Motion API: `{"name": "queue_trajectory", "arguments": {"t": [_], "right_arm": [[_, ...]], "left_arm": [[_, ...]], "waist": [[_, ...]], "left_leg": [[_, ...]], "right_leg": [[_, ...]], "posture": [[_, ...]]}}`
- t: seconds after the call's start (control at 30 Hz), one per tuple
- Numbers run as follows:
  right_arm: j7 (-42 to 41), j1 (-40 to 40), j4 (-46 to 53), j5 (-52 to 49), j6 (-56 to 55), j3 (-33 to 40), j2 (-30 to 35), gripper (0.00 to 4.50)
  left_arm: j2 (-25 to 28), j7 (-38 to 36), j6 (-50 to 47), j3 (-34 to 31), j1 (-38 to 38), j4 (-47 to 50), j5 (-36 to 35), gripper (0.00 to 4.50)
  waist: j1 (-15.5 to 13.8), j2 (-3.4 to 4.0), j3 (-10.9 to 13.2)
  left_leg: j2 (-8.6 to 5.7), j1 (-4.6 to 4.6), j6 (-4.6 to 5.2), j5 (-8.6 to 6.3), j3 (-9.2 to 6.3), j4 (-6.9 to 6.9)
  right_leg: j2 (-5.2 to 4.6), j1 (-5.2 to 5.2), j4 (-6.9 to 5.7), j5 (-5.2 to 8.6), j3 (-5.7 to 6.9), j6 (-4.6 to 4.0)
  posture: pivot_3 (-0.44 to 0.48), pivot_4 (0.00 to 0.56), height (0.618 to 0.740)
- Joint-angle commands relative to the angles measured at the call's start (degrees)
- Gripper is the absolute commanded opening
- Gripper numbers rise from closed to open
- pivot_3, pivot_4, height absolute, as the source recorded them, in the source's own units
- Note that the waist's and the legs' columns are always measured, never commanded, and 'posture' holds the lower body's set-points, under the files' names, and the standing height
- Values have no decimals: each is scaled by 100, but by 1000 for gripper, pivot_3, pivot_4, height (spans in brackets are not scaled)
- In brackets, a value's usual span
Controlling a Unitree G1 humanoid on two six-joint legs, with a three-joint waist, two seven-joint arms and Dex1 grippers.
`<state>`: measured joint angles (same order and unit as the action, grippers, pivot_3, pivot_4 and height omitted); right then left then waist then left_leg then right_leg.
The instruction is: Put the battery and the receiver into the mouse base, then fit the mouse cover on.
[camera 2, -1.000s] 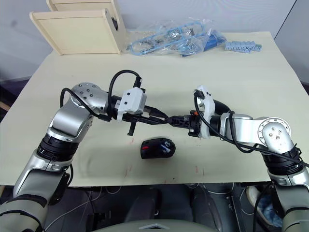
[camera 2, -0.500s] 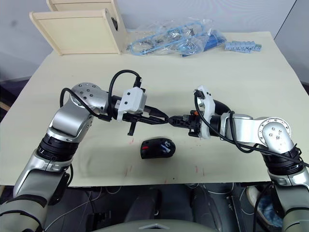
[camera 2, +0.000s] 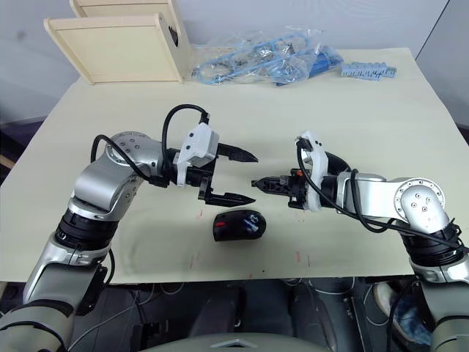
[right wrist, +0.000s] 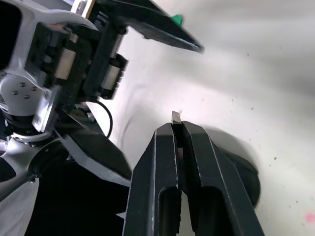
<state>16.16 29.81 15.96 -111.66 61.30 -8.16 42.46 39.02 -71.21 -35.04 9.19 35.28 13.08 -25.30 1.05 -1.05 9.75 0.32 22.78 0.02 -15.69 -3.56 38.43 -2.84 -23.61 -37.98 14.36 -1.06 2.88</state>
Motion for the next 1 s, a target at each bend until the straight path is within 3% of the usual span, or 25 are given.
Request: {"name": "queue_trajectory", "arguments": {"t": [0.03,0.5,0.63,0.77,1.0], "right_arm": [[-180,-53,247,-132,14,198,212,0],[-2079,-1780,1206,1413,-80,1215,973,0],[-3145,-2605,1592,2281,-364,1760,1035,0],[-3916,-3198,1795,3048,-706,2046,986,0],[-4406,-3753,1728,3580,-884,2315,889,0]], "left_arm": [[82,133,-259,-331,-171,392,-378,4423],[385,100,738,-585,-1996,532,-287,4423],[453,25,1290,-549,-2362,248,-55,4423],[435,-13,1697,-513,-2529,-20,100,4423],[355,-47,2055,-385,-2486,-343,305,4423]], "waist": [[-3,0,0],[-31,0,0],[-37,1,-1],[-43,1,-1],[-34,1,-1]], "left_leg": [[0,1,0,0,-1,1],[1,-4,0,0,2,3],[1,-6,0,0,3,1],[0,-5,0,0,4,1],[1,-12,0,0,8,2]], "right_leg": [[0,0,0,0,2,0],[1,2,-4,0,-1,0],[1,4,-1,0,-1,0],[0,4,0,0,-1,0],[2,7,-1,0,-5,1]], "posture": [[0,150,740],[0,150,740],[0,150,740],[0,150,740],[0,150,740]]}}
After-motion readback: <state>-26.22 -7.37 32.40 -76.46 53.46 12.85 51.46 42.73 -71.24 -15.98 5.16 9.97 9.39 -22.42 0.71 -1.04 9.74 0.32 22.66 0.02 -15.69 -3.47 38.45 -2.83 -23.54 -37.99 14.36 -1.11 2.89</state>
